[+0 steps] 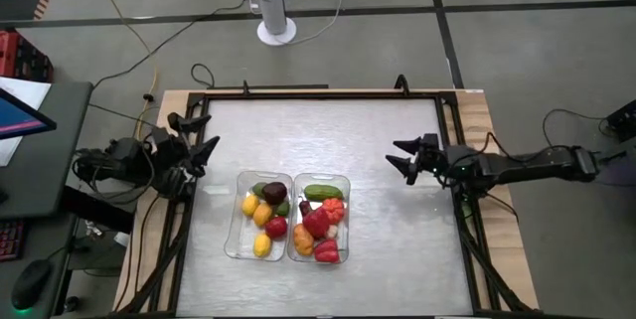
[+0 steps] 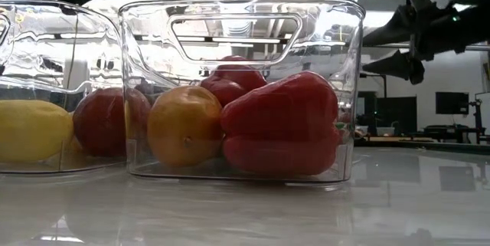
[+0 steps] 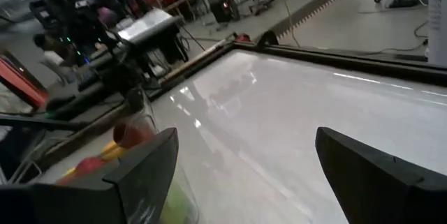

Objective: Sort produce into baskets
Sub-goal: Return to Home Position

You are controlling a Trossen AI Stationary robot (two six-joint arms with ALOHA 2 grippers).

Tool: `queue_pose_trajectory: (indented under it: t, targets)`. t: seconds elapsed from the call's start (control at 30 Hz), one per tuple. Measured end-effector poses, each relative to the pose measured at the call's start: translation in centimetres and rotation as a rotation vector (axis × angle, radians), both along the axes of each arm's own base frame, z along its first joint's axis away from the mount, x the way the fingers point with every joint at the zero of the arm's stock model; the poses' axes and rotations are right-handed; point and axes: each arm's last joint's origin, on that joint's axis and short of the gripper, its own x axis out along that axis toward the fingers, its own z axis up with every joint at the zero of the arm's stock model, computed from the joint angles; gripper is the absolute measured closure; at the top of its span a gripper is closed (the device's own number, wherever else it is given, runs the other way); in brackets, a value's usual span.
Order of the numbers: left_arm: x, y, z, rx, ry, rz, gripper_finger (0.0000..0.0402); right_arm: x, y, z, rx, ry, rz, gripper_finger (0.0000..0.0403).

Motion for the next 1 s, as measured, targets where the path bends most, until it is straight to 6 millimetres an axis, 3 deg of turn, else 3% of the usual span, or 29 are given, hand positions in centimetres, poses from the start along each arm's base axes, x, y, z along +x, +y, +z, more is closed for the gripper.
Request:
queue_pose_trajectory:
  t: [0.4,0.63,0.8,1.0]
  targets:
    - [0.4,-0.2,-0.6,0.011,-0.023,-0.054,0.0081,-1.0,0.0,-3.5,-0.011,-0.069,-0.001,0.0039]
    - [0.7,-0.3,-1.1,0.046,0.033,-0.08,0.0081,-1.1,0.5,-3.5,-0.078,-0.046,-0.006,0.0039]
    - [1.7,-0.6,-3.3,0.051,0.055,-0.095,0.0081,-1.1,0.8,-3.3,-0.15,-0.036,0.026,0.0039]
    - [2.4,-1.1,-4.4,0.109,0.029,-0.239,0.0081,-1.1,0.7,-3.3,-0.175,-0.023,0.021,0.0039]
